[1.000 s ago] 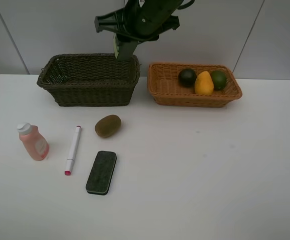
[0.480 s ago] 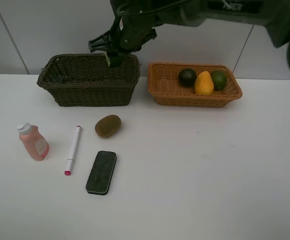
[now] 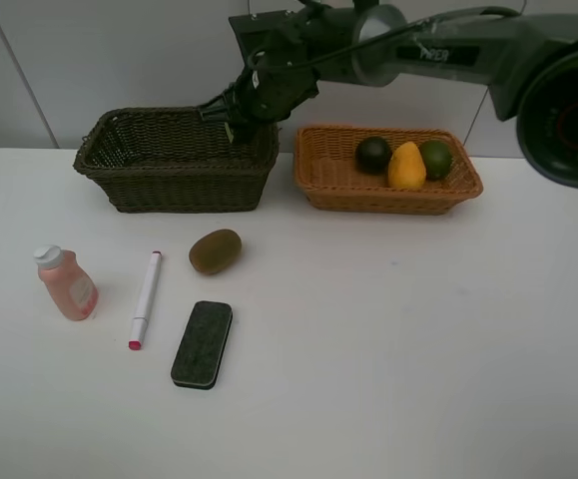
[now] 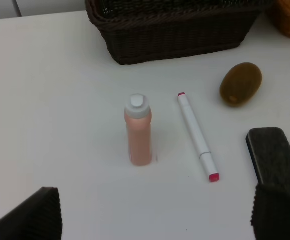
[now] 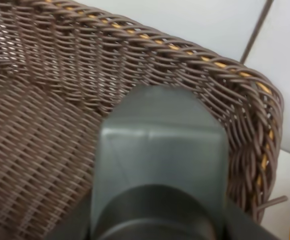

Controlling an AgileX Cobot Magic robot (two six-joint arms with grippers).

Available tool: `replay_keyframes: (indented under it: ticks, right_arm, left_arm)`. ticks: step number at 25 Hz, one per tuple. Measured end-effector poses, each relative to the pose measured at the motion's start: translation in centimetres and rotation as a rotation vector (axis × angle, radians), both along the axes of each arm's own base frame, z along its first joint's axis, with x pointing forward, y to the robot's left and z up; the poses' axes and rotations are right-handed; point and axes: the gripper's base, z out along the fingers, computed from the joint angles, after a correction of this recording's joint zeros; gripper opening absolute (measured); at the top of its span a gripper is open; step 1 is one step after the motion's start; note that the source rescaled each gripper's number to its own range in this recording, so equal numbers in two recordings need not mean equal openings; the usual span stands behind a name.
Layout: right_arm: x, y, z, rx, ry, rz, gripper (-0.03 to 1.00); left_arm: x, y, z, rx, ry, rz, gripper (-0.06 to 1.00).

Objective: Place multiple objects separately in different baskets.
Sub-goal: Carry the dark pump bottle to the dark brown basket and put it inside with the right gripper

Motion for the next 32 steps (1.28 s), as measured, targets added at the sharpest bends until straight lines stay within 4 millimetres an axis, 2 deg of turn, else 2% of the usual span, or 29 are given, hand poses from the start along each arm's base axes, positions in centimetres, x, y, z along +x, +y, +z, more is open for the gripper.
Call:
replay_keyframes:
  ticks: [4,11,12,13,14,15,16,17,19,23,32]
  right_arm:
    - [0.08,0.06,-0.78,-0.009,0.011,0.0,0.01]
    - [0.11,0.08,-0.8,-0.01,0.007,0.003,0.01]
    - [0.12,0.07,-0.8,-0.01,0.007,0.003,0.06]
    - [0.14,0.09,-0.77,-0.01,0.002,0.005,0.19]
    - [0.19,0.11,-0.65,-0.012,-0.007,0.008,0.35]
    - [0.25,0.11,-0.56,-0.016,-0.017,0.012,0.59]
    - [0.3,0.11,-0.45,-0.02,-0.026,0.016,0.76]
    - [0.33,0.1,-0.41,-0.024,-0.03,0.017,0.86]
    - [0.35,0.07,-0.41,-0.025,-0.031,0.017,0.95]
    - [0.35,0.07,-0.41,-0.025,-0.031,0.017,1.0]
    - [0.16,0.02,-0.39,-0.055,-0.021,0.025,1.0]
  left_arm:
    - [0.0,0.0,0.0,0.0,0.0,0.0,1.0]
    - [0.0,0.0,0.0,0.0,0.0,0.0,1.0]
    - [0.0,0.0,0.0,0.0,0.0,0.0,1.0]
    - [0.0,0.0,0.0,0.0,0.0,0.0,1.0]
    - [0.0,0.0,0.0,0.0,0.0,0.0,1.0]
    - [0.0,0.0,0.0,0.0,0.0,0.0,1.0]
    - [0.0,0.0,0.0,0.0,0.0,0.0,1.0]
    - [0.0,0.0,0.0,0.0,0.0,0.0,1.0]
    - [0.0,0.0,0.0,0.0,0.0,0.0,1.0]
    - [0.0,0.0,0.0,0.0,0.0,0.0,1.0]
    - [0.0,0.0,0.0,0.0,0.0,0.0,1.0]
